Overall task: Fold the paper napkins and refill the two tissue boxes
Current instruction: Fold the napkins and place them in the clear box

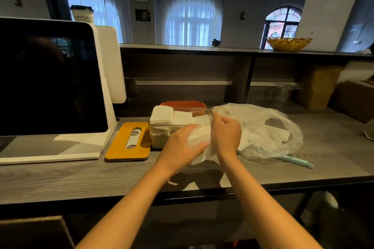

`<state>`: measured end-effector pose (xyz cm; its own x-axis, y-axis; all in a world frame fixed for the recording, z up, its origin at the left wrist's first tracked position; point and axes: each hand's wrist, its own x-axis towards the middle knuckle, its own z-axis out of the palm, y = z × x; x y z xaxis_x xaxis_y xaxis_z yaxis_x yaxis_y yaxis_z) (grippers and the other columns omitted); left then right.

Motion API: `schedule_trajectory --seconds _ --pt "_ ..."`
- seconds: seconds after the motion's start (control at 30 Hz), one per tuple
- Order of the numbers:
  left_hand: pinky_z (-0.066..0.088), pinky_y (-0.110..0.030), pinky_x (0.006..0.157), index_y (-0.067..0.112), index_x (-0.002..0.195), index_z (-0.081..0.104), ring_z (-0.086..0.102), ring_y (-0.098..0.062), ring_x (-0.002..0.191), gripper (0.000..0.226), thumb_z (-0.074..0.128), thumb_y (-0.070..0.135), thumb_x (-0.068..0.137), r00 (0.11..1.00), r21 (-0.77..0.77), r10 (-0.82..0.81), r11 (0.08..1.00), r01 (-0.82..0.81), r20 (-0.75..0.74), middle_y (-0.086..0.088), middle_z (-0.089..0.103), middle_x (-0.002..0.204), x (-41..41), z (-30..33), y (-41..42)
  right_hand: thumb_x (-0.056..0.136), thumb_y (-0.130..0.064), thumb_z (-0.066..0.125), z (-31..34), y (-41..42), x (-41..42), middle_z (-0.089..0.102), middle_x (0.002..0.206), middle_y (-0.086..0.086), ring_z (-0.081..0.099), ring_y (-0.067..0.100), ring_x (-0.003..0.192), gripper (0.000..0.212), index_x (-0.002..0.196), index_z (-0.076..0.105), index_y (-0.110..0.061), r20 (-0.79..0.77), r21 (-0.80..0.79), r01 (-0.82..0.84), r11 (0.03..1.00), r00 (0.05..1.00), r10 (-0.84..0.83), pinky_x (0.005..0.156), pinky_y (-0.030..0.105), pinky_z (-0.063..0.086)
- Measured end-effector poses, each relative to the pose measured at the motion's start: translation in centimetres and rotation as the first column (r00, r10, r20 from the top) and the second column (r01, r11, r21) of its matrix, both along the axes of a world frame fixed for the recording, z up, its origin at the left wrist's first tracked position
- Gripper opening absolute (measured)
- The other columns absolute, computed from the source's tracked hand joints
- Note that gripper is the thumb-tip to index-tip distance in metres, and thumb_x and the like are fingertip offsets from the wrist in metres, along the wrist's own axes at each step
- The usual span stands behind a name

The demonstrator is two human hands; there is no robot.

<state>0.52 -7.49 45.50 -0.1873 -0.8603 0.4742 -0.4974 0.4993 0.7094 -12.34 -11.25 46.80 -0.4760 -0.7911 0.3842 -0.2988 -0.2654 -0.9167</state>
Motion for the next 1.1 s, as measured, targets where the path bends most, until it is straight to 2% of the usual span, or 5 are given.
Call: schedule_trajectory --seconds 0.17,0.33,0.53,0.73,1.1 --pt "0.058 -0.026 0.081 0.027 0.127 0.056 0.062 -0.006 0.101 0.034 0.067 0.03 0.095 0.983 0.11 0.042 0.994 -0.023 -0.178 0.013 0.062 0.108 0.9 3.9 -1.3 0.099 -0.041 0.054 5.8 -0.8 -1.3 0.061 0.085 0.006 0.057 0.012 0.075 0.033 0.09 0.067 -0.012 -0.029 0.137 -0.324 0.936 0.943 0.33 0.07 0.03 0.049" --pt "0.06 -0.026 0.067 0.02 0.134 0.055 0.064 -0.014 0.098 0.037 0.062 0.029 0.098 0.91 0.389 0.159 0.921 0.003 -0.383 0.004 0.063 0.11 0.9 6.2 -3.5 0.094 -0.008 0.06 8.5 -3.4 -3.4 0.058 0.12 0.006 0.06 0.021 0.106 0.033 0.126 0.057 -0.016 -0.106 0.33 -0.595 0.733 0.748 0.655 0.084 0.029 0.057" --pt "0.054 -0.027 0.074 0.016 0.114 0.057 0.064 -0.015 0.091 0.029 0.067 0.034 0.094 0.979 0.52 0.195 0.843 -0.135 -0.062 -0.001 0.065 0.102 0.0 7.6 -7.4 0.088 -0.003 0.07 8.7 -8.4 -3.5 0.061 0.122 0.008 0.059 0.025 0.114 0.043 0.129 0.061 -0.013 -0.201 0.399 -0.46 0.793 0.8 0.566 0.1 0.041 0.053" --pt "0.04 -0.021 0.057 0.016 0.095 0.053 0.054 -0.013 0.071 0.026 0.072 0.034 0.091 0.952 0.449 0.226 0.843 -0.297 0.206 0.0 0.053 0.082 -0.9 6.6 -10.5 0.086 -0.006 0.074 6.5 -12.3 -3.1 0.061 0.118 0.007 0.059 0.02 0.106 0.041 0.124 0.062 -0.014 -0.336 0.428 -0.338 0.838 0.802 0.494 0.086 0.03 0.056" --pt "0.04 -0.021 0.056 0.016 0.079 0.055 0.052 -0.012 0.066 0.024 0.068 0.031 0.093 0.88 0.377 0.143 0.864 -0.334 0.453 -0.003 0.056 0.077 -1.6 6.0 -11.9 0.091 -0.02 0.071 4.8 -13.5 -2.1 0.061 0.131 0.01 0.059 0.027 0.118 0.051 0.139 0.056 -0.012 -0.697 0.599 0.017 0.801 0.504 0.51 0.102 0.036 0.051"
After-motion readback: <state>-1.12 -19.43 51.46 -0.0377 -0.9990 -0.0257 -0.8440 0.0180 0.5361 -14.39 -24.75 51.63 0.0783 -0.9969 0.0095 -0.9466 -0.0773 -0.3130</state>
